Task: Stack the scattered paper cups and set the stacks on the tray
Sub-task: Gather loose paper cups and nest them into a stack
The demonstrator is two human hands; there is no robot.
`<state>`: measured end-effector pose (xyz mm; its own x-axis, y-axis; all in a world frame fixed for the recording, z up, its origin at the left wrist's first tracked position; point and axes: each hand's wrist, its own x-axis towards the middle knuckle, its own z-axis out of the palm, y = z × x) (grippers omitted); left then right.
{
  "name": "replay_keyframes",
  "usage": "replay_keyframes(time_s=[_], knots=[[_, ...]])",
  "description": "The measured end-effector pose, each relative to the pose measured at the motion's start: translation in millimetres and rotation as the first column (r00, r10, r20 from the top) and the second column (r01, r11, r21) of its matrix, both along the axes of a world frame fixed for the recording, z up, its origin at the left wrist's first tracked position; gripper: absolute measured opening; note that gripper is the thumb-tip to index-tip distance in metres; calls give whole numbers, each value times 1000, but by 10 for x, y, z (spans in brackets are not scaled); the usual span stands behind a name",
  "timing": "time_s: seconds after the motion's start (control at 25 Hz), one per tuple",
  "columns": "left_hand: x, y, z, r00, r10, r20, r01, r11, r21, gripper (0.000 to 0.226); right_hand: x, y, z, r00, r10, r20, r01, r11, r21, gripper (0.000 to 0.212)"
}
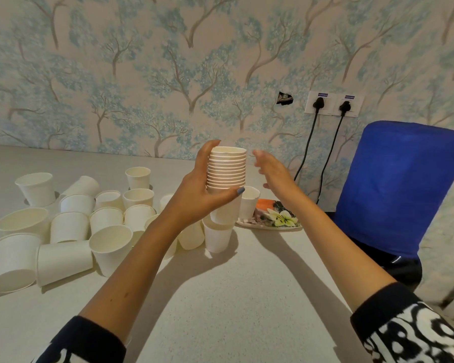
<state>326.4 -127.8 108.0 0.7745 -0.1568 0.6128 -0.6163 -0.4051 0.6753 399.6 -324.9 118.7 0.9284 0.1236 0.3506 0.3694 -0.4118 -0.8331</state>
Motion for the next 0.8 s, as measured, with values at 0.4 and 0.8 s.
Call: replay_keyframes(time_s=[0.4, 0.8], knots=[[73, 47, -27, 999, -21, -25, 20, 1000, -23, 99, 440, -165, -648, 972, -235, 32, 224, 864, -452, 30], [156, -59, -44, 997, -59, -41, 61, 997, 48, 109, -334, 40, 710, 895, 39, 444, -48, 999, 9, 25]])
